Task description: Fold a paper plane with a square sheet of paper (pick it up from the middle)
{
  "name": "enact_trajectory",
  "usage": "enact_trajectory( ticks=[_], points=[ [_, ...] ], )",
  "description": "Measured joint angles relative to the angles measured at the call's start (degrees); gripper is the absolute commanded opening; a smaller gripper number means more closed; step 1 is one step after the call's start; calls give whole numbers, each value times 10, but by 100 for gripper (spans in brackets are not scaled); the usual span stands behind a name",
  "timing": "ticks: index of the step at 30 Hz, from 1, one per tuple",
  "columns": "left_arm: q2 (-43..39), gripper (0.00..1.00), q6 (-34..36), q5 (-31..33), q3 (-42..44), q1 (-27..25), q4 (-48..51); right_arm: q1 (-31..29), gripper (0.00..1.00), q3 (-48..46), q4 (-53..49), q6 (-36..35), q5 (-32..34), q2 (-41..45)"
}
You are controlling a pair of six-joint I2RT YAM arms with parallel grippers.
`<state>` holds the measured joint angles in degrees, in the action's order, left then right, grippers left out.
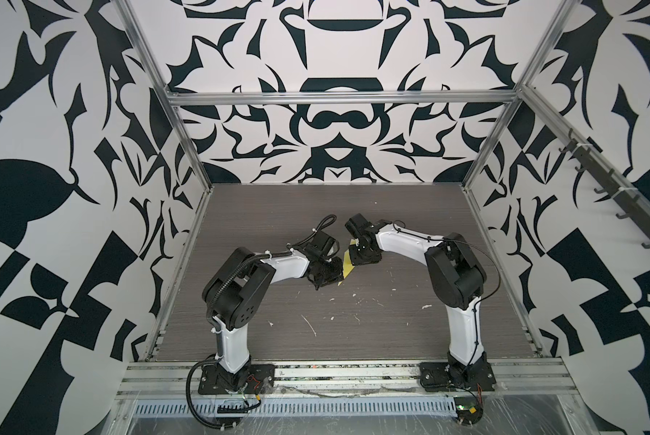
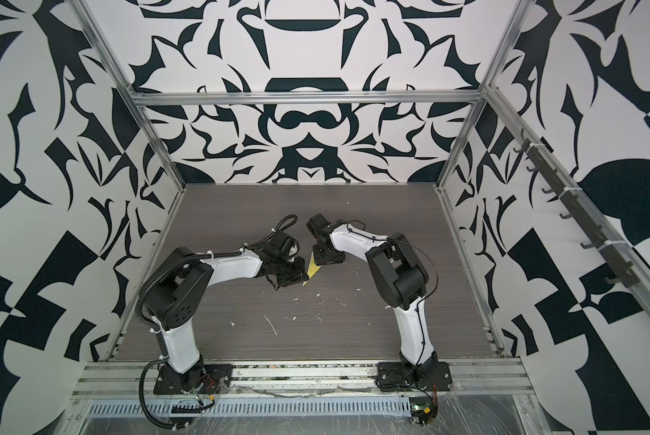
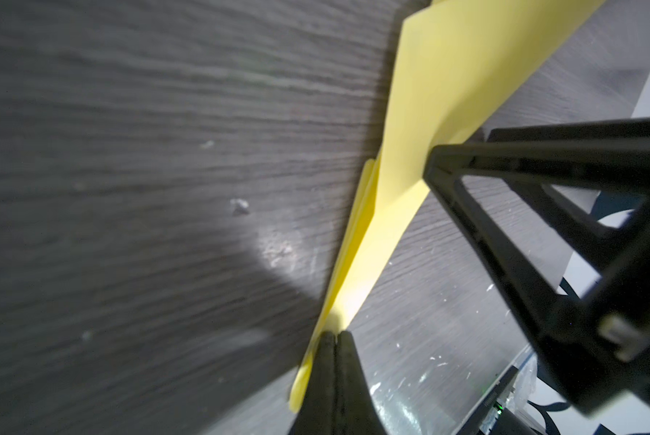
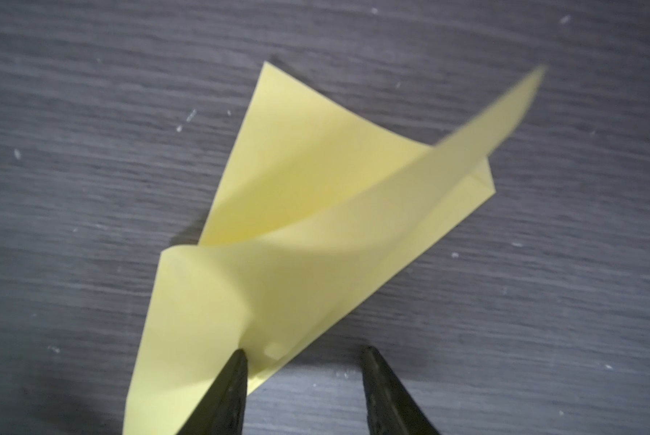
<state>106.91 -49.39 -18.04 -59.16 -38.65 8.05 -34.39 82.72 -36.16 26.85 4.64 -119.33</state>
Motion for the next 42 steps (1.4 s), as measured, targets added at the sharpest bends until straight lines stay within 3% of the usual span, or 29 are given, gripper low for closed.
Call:
enact_trajectory(
  ticks=[33,42],
  points=[
    [-33,0,19,17,15,-10,70,0,48,0,0,0,0,-3],
    [-59,0,12,-9,25,-10,6,0,49,0,0,0,0,-3]
  ],
)
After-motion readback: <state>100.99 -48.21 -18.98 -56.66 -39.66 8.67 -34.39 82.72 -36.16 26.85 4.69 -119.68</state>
